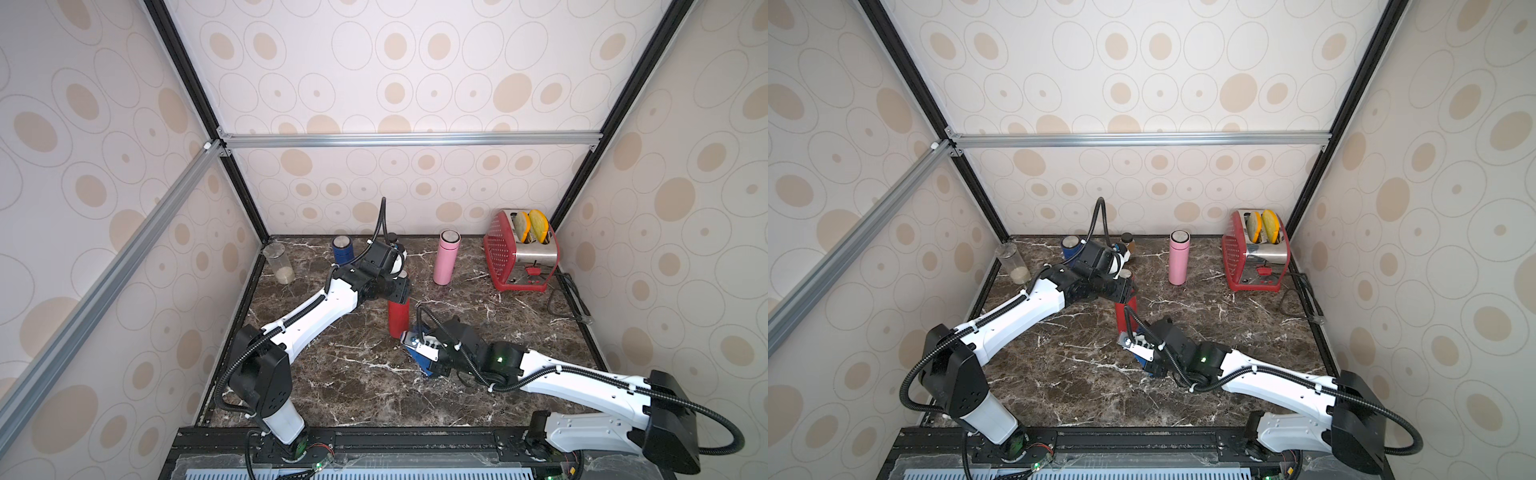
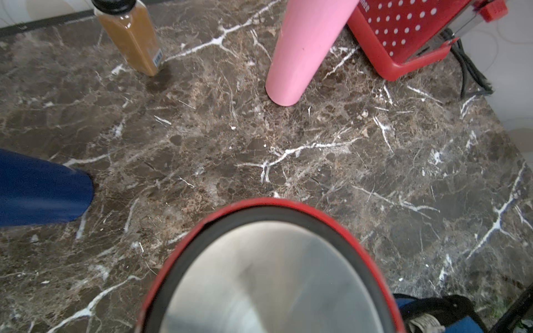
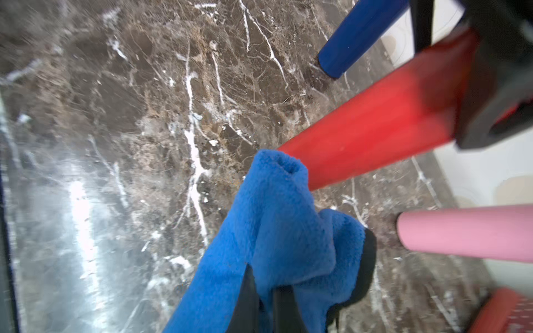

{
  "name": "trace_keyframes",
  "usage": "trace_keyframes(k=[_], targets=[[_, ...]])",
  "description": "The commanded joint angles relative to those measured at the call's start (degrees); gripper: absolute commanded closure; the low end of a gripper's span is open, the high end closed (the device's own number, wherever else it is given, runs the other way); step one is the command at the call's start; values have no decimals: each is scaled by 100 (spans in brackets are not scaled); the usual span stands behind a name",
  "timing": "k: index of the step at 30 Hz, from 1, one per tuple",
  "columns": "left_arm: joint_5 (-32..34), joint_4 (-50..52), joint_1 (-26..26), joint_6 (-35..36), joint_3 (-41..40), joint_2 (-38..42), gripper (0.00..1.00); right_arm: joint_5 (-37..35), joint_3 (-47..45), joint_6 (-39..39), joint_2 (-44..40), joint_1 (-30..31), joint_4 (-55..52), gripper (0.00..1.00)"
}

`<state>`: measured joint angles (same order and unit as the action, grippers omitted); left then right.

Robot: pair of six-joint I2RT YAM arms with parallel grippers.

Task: Wipe the surface of the thermos
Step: Wipe the dirt from the surface of the thermos.

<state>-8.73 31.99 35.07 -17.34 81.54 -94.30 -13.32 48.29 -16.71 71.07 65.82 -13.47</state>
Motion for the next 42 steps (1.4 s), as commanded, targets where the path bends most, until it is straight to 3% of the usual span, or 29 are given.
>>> trace_keyframes(k=[1, 8, 16, 21, 26, 33, 39, 42], targets=[[-243, 211, 6, 45, 354, 18, 100, -1083, 539, -1187, 463, 140, 30, 100], [-405, 611, 2, 200, 376, -10, 100, -1577, 1081, -2586, 1335, 150, 680, 100], [-461, 674, 105, 212, 350, 87, 100, -1449, 1432, -3198, 1666, -73, 1017, 100], [-453, 524, 212, 230, 210, 173, 100, -1362, 1443, -3211, 1826, -87, 1111, 100], [-486, 217, 221, 170, 7, 267, 100, -1177, 998, -2729, 2126, -46, 1346, 100], [-482, 148, 229, 133, -124, 266, 100, -1775, 730, -2615, 3024, 108, 2057, 100], [-351, 339, 234, 189, -119, 281, 100, -2458, 635, -3554, 2958, 295, 3097, 100], [-198, 741, 242, 276, 25, 225, 100, -2797, 546, -4488, 2789, 433, 3908, 100]])
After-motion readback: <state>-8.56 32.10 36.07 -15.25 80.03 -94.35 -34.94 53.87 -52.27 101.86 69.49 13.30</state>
